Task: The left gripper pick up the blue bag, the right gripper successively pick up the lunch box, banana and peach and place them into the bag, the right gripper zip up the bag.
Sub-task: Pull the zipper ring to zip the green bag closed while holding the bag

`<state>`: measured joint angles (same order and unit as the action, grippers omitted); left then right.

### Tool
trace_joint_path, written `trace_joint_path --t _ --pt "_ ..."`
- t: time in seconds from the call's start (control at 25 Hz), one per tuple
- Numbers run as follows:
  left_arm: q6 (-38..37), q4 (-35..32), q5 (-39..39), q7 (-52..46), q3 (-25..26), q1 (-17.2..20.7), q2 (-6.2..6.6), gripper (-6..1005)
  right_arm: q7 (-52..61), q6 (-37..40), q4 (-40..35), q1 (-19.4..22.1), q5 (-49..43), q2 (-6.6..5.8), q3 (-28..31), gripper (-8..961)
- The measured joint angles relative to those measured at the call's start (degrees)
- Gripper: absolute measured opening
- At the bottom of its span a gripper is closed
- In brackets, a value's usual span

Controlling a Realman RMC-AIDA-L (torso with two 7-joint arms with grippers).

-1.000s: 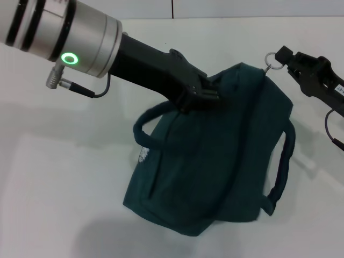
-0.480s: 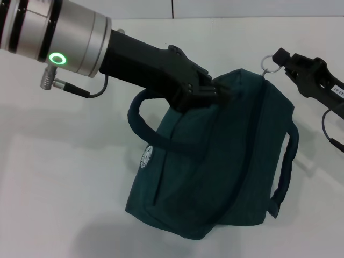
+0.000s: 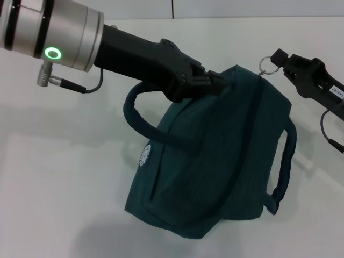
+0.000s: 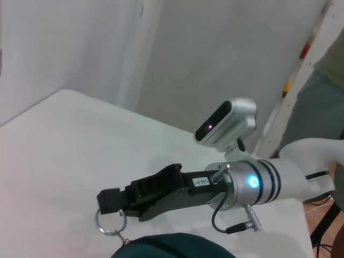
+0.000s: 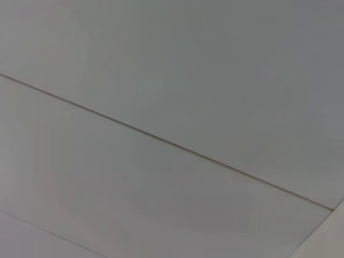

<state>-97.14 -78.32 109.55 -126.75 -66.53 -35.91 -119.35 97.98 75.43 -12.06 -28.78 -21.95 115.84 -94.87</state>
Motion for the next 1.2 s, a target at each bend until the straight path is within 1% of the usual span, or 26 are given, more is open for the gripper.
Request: trace_joint_path --t 0.44,0.72,0.84,1.0,1.08,1.2 --pt "0.3 0.5 2.4 0.1 0.1 -0.6 -0.08 73 -0.1 0.0 0.0 0.0 0.0 0.00 0.0 141" --pt "0.3 0.6 1.8 0.1 0.5 -0.7 -0.09 72 -0.1 -0.1 0.0 0.2 0.1 -0.02 0.0 145" --pt "-0.1 0.5 -0.4 0.1 0.5 -0.5 0.00 72 -0.2 -0.2 0.0 0.3 0.2 -0.08 0.0 147" --pt "-1.2 0.3 -6.0 0.3 0.5 -0.1 0.78 70 -0.2 -0.3 0.0 0.5 0.3 -0.14 0.0 149" --pt "-2.0 0.3 -7.0 0.4 0.8 -0.1 0.95 70 -0.2 -0.3 0.0 0.5 0.3 -0.15 0.2 150" --pt "-4.0 0.5 -7.8 1.1 2.3 -0.1 0.70 70 -0.2 -0.3 0.0 0.5 0.3 -0.16 0.7 152"
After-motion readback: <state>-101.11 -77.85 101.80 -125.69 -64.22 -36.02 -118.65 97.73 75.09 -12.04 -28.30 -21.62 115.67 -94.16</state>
